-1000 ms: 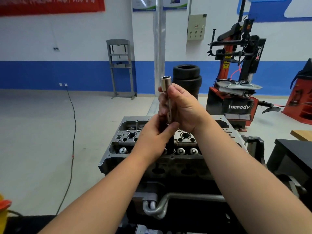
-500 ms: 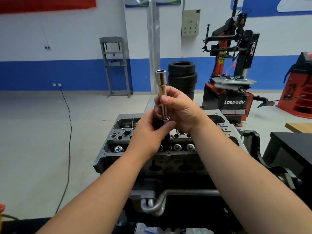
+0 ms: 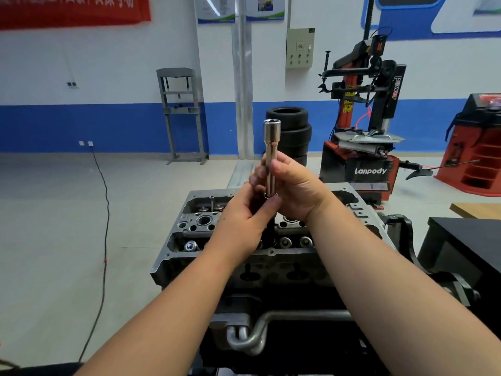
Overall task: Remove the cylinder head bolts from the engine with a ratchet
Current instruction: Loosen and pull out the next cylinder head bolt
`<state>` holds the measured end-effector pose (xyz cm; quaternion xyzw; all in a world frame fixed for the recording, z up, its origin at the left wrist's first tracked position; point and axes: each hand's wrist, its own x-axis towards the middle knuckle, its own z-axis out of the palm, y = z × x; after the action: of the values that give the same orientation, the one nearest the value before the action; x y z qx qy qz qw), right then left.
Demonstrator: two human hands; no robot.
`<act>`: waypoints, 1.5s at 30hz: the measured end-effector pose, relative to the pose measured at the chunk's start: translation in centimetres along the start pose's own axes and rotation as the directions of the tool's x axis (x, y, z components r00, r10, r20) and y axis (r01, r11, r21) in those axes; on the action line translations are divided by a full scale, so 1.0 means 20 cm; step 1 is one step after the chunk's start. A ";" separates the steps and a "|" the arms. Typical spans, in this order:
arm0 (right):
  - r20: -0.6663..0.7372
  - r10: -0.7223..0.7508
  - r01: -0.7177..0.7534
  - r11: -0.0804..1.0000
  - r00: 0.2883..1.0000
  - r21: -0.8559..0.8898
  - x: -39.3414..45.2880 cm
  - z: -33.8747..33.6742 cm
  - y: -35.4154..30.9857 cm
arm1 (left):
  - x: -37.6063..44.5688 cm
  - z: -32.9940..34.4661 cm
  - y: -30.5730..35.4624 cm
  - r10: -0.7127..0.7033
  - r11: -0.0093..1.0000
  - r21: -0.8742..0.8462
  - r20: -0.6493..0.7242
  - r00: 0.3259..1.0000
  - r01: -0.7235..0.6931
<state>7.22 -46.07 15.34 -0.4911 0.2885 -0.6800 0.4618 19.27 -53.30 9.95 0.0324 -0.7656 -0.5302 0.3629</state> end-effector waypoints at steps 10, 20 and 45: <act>-0.007 0.076 -0.076 0.997 0.997 0.022 -0.02 0.01 -0.01 | 0.00 0.00 0.00 -0.055 0.996 -0.065 -0.030 0.998 0.053; -0.027 0.064 -0.066 0.995 0.998 -0.075 0.00 -0.01 0.00 | -0.01 0.00 0.00 -0.053 0.995 -0.081 -0.005 0.999 0.052; -0.504 -0.177 -0.096 0.878 0.845 -0.469 0.05 0.39 -0.16 | -0.03 0.00 0.08 -0.118 0.993 -0.019 -0.030 0.993 0.117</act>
<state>13.37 -45.21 21.19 -0.3872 0.5524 -0.7068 0.2129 20.27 -52.39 10.92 0.0826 -0.7522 -0.5565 0.3431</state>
